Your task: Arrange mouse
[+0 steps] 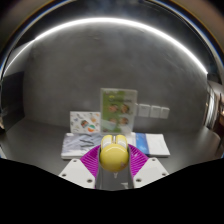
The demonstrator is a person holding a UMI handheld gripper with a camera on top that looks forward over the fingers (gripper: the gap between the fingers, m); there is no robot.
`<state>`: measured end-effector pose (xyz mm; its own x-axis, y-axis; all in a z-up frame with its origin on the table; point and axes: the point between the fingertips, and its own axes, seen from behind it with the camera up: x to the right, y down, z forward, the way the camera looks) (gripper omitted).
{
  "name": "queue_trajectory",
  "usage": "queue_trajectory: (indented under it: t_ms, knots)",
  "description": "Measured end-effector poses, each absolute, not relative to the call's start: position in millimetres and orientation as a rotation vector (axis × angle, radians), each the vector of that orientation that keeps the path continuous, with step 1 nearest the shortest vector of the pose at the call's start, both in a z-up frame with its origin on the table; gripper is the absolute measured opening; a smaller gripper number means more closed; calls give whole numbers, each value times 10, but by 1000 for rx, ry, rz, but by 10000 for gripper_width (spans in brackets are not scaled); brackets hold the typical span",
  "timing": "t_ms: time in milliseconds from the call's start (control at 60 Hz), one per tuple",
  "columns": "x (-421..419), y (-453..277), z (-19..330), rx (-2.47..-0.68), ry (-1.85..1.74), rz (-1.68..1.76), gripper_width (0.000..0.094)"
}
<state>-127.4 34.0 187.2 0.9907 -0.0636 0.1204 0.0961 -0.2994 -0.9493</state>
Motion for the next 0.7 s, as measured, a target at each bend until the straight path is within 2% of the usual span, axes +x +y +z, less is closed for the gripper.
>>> queue_trajectory:
  t_ms: [67,200,317,450,467,483,500,517,533,633,650,667,700]
  knots:
    - [-794,222,1578,-1932,17,-128,370]
    - [-229,192,547,-2112,22,-64,370]
    - [-114,180,55,-2191,-5,11,374]
    - [-28,226,-76,-2187,-4,41,450]
    - [-9,227,-86,-2190,-8,34,526]
    - [-3,238,-83,-2186,-11,35,494]
    - [-1,248,-78,-2180,-14,38,553]
    - [-3,250,-79,-2178,-17,45,527]
    - [5,234,-60,-2180,-23,56,598]
    - [-5,50,-6,-2177,-51,125,894]
    - [-1,-10,2,-2180,-59,136,882]
    - [7,-75,13,-2183,-65,146,831]
    - [41,-233,23,-2194,-75,159,838]
